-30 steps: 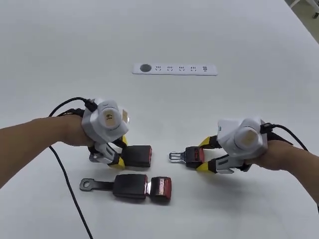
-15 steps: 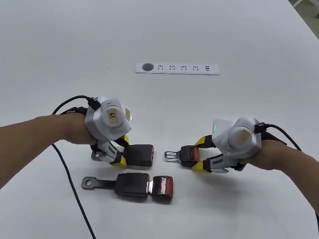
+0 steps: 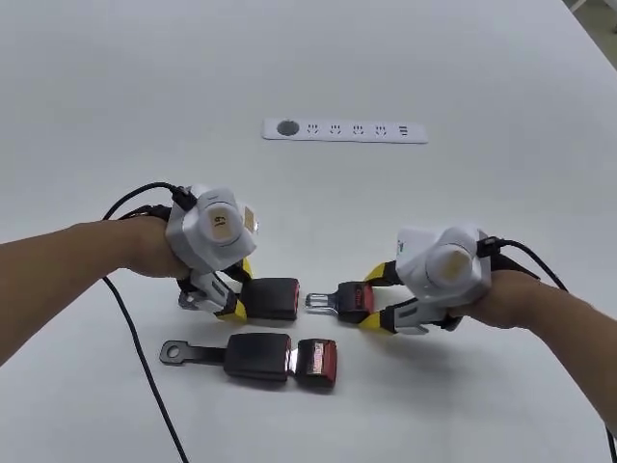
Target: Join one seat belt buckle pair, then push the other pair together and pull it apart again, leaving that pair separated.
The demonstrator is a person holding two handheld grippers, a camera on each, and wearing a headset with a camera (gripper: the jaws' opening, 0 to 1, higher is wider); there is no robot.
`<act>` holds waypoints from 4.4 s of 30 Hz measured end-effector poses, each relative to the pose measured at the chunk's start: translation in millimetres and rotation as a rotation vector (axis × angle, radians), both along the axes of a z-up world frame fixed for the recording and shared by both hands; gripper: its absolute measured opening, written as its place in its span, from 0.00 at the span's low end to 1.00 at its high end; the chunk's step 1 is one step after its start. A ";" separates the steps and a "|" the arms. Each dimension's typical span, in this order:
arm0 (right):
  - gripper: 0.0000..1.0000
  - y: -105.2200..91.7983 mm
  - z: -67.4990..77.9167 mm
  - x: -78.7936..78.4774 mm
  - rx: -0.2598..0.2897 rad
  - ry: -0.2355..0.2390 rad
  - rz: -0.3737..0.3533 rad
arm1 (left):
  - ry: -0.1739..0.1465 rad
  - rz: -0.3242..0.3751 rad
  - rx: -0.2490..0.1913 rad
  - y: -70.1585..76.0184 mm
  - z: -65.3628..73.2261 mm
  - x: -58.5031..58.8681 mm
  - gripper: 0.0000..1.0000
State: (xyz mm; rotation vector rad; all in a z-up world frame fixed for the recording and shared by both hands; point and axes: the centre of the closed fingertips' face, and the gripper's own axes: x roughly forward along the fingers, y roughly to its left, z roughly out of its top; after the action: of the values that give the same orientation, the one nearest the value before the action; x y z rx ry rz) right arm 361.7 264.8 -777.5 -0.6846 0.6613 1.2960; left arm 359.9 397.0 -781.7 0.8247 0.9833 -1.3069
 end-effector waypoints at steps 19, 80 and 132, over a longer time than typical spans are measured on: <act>0.31 19.6 1.0 -3.0 0.007 -0.005 0.015 | -0.001 0.010 -0.012 1.2 -1.0 1.1 0.31; 0.28 44.9 -0.7 -4.7 0.011 0.015 -0.045 | -0.018 0.008 0.030 0.1 -4.8 0.9 0.30; 0.29 17.6 -1.8 -2.9 -0.035 0.008 -0.024 | -0.013 0.015 0.072 -0.6 -2.3 -0.3 0.31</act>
State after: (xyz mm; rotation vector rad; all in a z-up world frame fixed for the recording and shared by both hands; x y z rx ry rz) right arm 358.8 282.4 -779.3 -0.6985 0.6977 1.2682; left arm 359.5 396.4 -784.0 0.8775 1.0297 -1.2578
